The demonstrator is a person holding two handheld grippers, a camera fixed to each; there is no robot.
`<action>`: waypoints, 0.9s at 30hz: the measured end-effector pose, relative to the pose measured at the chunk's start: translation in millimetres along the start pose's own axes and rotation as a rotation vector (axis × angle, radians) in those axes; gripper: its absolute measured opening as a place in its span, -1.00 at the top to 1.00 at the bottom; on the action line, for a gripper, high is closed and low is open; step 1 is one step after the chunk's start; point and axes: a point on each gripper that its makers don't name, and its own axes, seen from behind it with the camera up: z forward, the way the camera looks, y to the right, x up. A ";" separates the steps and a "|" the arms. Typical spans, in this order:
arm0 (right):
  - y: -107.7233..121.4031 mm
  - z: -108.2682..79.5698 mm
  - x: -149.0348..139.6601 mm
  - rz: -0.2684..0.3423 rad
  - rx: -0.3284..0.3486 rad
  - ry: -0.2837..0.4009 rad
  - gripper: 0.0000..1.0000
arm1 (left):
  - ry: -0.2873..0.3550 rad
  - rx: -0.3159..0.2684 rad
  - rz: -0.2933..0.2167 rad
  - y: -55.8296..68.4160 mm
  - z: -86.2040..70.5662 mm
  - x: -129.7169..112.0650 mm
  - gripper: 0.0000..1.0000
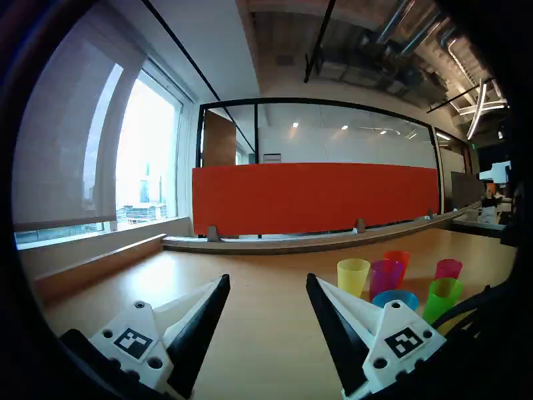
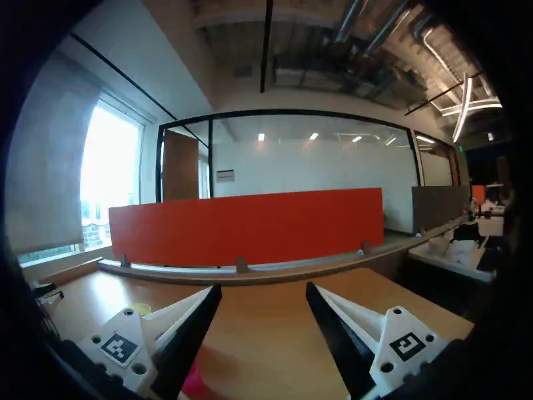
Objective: Pour water
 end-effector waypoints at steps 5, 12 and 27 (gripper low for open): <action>0.1 1.3 -0.3 -0.002 -0.007 -0.001 -0.96 | -0.002 0.004 0.001 -3.7 1.3 -4.9 -0.69; -0.3 -0.6 3.6 -0.003 -0.010 0.002 -0.96 | -0.007 0.014 -0.007 -8.7 1.2 -12.0 -0.69; -1.4 -0.8 4.3 0.002 -0.010 0.002 -0.96 | -0.021 0.018 -0.024 -12.0 2.5 -17.5 -0.69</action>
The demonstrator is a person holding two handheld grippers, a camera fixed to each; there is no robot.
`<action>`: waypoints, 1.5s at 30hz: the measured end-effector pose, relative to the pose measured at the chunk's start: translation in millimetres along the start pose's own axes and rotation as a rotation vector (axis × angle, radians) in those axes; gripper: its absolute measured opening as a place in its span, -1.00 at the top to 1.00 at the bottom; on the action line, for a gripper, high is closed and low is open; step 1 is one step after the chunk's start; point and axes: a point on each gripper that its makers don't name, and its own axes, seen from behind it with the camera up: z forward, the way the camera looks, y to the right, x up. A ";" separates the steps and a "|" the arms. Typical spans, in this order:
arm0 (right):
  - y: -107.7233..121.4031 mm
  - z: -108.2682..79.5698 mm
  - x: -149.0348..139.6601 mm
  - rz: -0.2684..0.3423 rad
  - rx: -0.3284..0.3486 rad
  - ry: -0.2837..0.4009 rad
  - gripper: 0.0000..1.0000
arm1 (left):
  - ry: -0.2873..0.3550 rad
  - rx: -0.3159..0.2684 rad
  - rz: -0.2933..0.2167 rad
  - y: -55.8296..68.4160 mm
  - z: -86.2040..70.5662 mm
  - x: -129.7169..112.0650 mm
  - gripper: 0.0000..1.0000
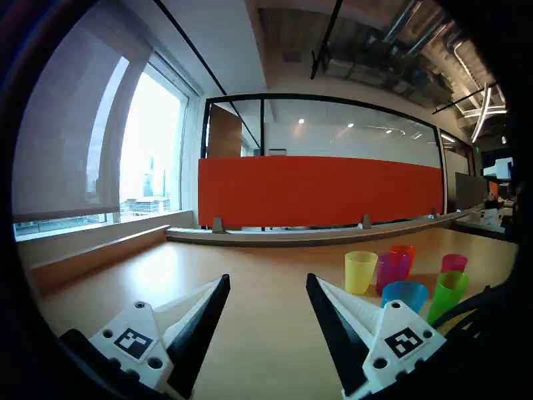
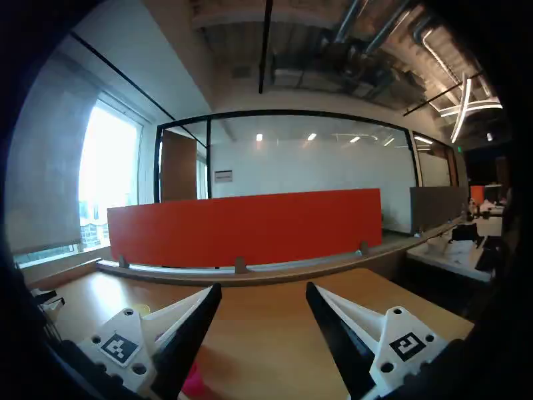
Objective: Pour water
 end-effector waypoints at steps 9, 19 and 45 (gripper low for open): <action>1.4 -1.4 -1.1 0.004 0.001 0.002 -0.96 | 0.000 0.000 0.001 0.5 0.7 -0.3 -0.69; 0.5 -2.1 -1.2 0.004 0.009 0.002 -0.96 | -0.002 0.001 0.001 -0.3 0.7 -1.1 -0.69; -7.8 -3.0 -14.9 -0.102 0.008 0.063 -0.96 | -0.002 0.001 0.001 0.4 1.2 -1.4 -0.69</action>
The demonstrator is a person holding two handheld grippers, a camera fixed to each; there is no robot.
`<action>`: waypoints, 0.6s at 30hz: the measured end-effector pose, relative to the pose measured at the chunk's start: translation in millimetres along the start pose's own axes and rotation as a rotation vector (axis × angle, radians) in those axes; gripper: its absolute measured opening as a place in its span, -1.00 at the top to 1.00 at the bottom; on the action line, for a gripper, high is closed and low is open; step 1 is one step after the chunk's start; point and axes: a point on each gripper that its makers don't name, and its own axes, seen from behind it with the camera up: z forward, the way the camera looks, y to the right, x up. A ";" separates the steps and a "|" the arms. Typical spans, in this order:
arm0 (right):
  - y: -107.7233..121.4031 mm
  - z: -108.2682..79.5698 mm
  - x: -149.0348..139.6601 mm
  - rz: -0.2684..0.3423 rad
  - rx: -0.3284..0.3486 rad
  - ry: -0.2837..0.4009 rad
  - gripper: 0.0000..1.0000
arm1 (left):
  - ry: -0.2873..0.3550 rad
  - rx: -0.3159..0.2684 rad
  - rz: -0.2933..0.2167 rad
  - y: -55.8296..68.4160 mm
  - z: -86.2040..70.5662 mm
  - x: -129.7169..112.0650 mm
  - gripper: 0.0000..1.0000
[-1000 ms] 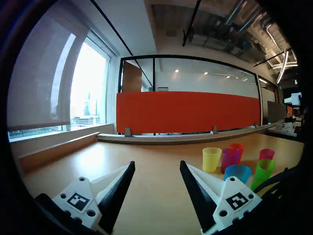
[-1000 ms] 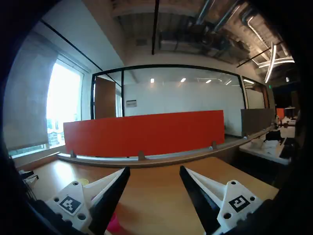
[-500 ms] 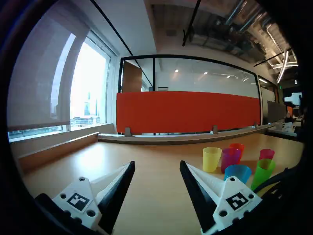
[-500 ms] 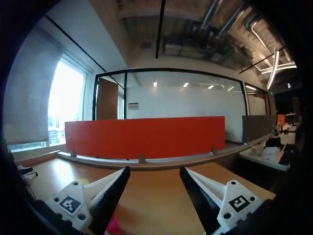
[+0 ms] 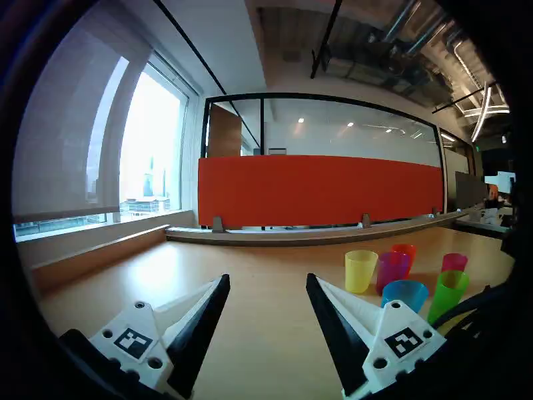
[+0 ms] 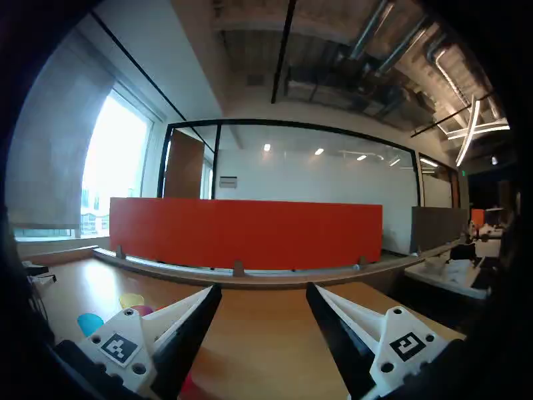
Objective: Pour water
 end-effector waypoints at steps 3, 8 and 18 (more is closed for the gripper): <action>-1.2 -0.5 -4.2 -0.006 0.002 0.015 -0.96 | 0.000 0.000 0.000 0.1 0.0 -0.3 -0.69; -5.9 -4.1 -12.0 -0.008 0.025 0.042 -0.98 | 0.000 0.000 0.001 -0.5 -0.1 -0.1 -0.69; 1.5 -9.0 -48.6 0.003 0.043 0.038 -0.98 | 0.000 0.000 0.000 -0.6 0.1 -0.1 -0.69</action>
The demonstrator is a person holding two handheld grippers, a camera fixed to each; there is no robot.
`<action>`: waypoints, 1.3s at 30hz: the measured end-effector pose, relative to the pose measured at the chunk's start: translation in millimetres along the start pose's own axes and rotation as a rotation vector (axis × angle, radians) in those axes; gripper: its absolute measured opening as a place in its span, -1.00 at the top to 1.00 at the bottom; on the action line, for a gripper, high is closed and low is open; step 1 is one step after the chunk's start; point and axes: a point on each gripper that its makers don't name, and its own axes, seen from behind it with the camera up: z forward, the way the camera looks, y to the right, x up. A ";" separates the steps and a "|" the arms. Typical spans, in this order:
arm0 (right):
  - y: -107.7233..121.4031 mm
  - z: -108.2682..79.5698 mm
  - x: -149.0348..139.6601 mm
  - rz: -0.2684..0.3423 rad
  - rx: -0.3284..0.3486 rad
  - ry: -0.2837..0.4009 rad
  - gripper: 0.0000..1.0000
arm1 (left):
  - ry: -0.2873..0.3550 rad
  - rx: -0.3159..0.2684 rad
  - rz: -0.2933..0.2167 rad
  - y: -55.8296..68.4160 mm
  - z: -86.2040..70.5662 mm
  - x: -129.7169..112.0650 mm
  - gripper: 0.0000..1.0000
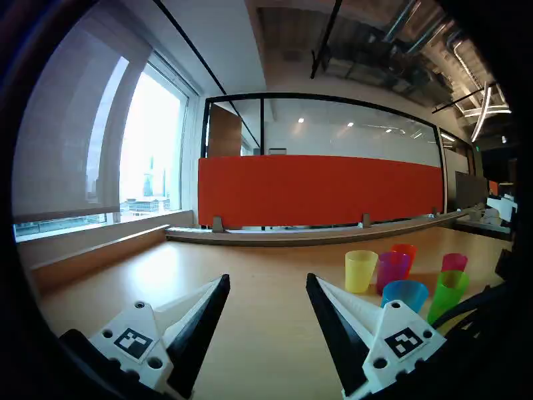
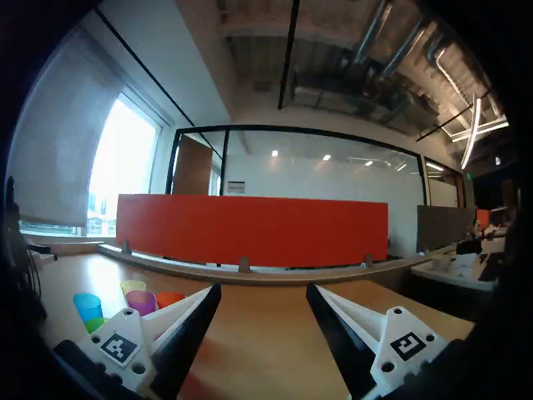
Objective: Pour water
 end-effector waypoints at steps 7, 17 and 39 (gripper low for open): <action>4.1 -0.3 -22.4 0.028 0.000 -0.022 -0.98 | 0.000 0.000 0.000 0.0 0.4 0.0 -0.69; 3.2 -0.3 -33.2 0.039 0.012 -0.035 -0.98 | 0.000 0.000 0.000 -0.5 0.0 0.0 -0.69; 8.8 3.7 -51.7 0.040 -0.011 -0.080 -0.98 | 0.000 0.000 0.000 -0.3 -0.2 0.0 -0.69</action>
